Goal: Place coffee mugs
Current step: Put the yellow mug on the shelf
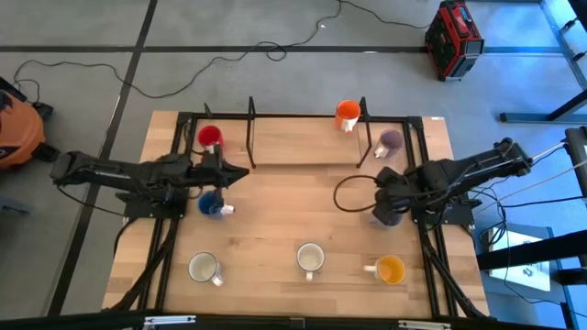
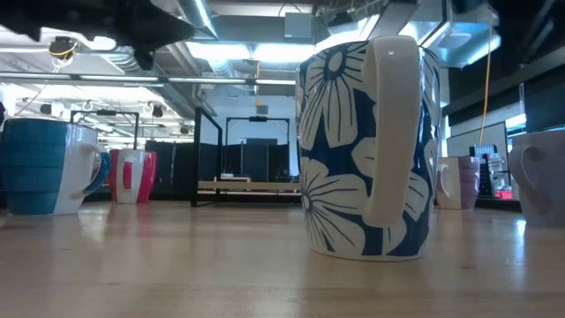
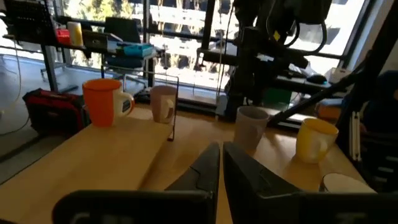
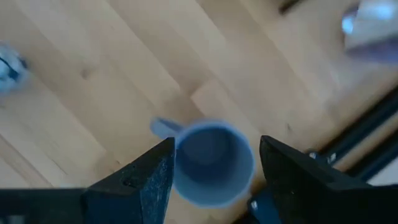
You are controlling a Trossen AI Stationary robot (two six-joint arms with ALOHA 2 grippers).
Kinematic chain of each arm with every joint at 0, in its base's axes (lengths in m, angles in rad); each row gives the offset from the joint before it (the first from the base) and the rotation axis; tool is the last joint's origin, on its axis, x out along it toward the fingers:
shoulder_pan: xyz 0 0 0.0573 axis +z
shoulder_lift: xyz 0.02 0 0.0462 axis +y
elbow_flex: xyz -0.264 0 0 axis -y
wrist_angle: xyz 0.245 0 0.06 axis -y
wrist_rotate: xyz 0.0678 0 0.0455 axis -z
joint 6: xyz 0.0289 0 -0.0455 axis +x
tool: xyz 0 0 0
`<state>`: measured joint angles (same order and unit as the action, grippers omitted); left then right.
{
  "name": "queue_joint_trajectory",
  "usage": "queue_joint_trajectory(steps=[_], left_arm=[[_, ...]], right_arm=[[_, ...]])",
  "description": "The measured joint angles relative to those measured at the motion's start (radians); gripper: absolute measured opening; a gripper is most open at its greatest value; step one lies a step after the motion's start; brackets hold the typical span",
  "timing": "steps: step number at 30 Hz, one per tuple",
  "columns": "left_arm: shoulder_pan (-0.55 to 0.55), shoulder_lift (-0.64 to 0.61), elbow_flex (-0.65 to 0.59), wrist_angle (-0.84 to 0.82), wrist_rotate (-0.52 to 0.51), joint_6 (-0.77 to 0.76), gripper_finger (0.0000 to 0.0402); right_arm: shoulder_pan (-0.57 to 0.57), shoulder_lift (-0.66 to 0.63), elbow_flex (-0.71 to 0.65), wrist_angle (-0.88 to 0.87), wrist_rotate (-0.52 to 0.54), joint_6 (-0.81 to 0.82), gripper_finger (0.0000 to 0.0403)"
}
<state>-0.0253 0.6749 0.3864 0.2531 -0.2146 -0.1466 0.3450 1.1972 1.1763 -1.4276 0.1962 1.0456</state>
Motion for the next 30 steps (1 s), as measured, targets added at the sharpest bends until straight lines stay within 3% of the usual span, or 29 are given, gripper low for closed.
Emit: queue_joint_trajectory(steps=[9,18,30], left_arm=[[-0.027,0.214,0.146,0.004,0.000,-0.033,0.0015],[-0.100,0.327,0.204,0.004,-0.012,-0.130,0.0015],[-0.166,0.410,0.205,0.038,-0.124,-0.216,0.0015]], right_arm=[[0.085,-0.068,-0.075,0.136,-0.075,-0.069,0.0220],[0.354,-0.011,-0.075,0.235,-0.139,-0.103,0.0220],[0.582,0.143,-0.105,0.272,-0.187,0.105,0.0220]])
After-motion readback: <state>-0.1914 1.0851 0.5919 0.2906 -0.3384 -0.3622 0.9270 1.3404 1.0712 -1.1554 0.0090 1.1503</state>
